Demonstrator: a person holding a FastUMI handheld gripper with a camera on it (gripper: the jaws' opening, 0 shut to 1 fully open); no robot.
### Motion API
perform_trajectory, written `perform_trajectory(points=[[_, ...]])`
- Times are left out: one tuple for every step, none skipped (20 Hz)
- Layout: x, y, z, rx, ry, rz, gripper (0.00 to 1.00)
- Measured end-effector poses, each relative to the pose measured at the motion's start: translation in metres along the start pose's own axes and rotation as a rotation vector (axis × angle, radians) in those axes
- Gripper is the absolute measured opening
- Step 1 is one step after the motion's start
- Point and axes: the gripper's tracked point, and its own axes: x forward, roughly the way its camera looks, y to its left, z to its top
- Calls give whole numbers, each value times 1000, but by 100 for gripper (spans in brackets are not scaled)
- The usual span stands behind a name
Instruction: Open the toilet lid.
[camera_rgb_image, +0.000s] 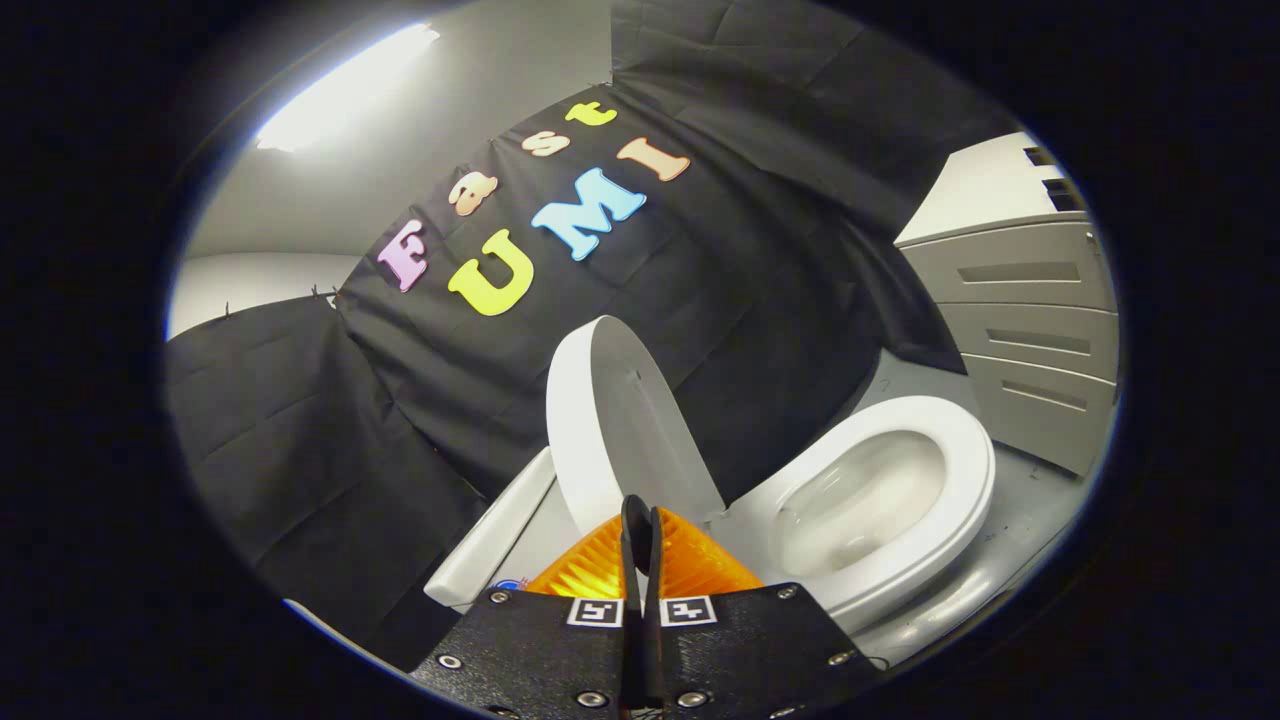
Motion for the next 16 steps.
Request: perform_trajectory(points=[[1, 5, -2, -36, 13, 10, 0], [-1, 4, -1, -45, 6, 4, 0], [-1, 0, 0, -32, -2, -3, 0], [0, 1, 0, -2, -5, 5, 0], [3, 11, -7, -20, 5, 27, 0], [7, 22, -8, -62, 11, 46, 0], [9, 31, -10, -113, 25, 53, 0], [10, 36, -12, -134, 28, 49, 0], [9, 36, -15, -142, 31, 46, 0], [9, 40, -17, -133, 33, 49, 0], [11, 47, -22, -149, 37, 61, 0], [12, 54, -25, -176, 42, 72, 0], [14, 60, -27, -212, 47, 78, 0], [14, 64, -27, -233, 43, 80, 0], [15, 64, -30, -242, 43, 82, 0], [16, 68, -33, -245, 45, 89, 0]])
